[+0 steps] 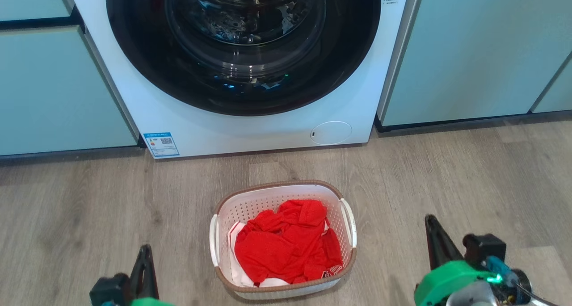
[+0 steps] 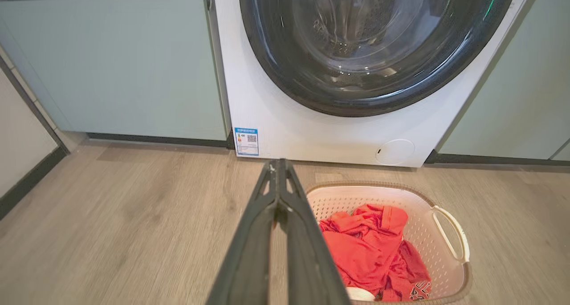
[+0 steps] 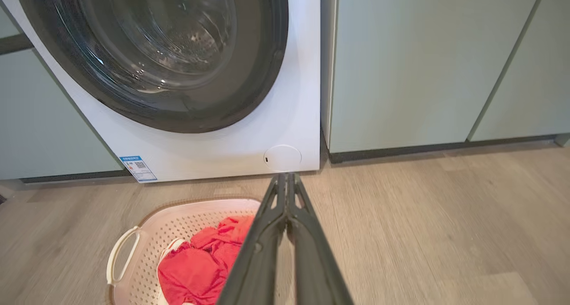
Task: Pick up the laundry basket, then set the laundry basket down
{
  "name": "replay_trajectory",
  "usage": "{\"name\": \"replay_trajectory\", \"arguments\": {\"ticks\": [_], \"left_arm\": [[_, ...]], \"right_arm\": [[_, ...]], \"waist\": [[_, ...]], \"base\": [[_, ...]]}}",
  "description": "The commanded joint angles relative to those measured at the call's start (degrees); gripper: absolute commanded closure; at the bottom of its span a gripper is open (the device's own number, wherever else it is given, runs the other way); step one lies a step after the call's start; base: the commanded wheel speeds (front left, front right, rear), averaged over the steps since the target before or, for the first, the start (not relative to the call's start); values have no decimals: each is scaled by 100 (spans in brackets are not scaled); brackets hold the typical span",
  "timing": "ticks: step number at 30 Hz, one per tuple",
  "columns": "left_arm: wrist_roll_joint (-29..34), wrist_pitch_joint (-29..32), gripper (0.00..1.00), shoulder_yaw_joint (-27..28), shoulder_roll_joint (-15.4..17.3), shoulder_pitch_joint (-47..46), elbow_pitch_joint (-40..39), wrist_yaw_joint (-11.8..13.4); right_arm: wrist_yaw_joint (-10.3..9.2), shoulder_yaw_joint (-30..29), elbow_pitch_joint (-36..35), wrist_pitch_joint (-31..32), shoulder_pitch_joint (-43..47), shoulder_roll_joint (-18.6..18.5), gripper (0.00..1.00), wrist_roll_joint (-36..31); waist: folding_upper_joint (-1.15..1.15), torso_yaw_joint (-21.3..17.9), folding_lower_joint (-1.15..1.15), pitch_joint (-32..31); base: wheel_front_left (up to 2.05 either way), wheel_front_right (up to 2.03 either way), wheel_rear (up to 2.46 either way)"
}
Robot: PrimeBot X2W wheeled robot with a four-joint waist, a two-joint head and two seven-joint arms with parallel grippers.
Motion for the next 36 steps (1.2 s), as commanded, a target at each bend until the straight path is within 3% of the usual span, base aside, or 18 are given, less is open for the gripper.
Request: {"name": "replay_trajectory", "arguments": {"ticks": [1,36], "left_arm": [[-163,33,100,19,4,-141,-161,-29],[-2532,561,100,290,45,-611,1,-409]], "right_arm": [[1,-17,-178,27,-171,-12,100,165],[10,-287,-241,503,-335,-112,100,2491]], "waist": [[0,1,0,3],[0,30,0,62]], "base": [[0,0,0],[0,0,0]]}}
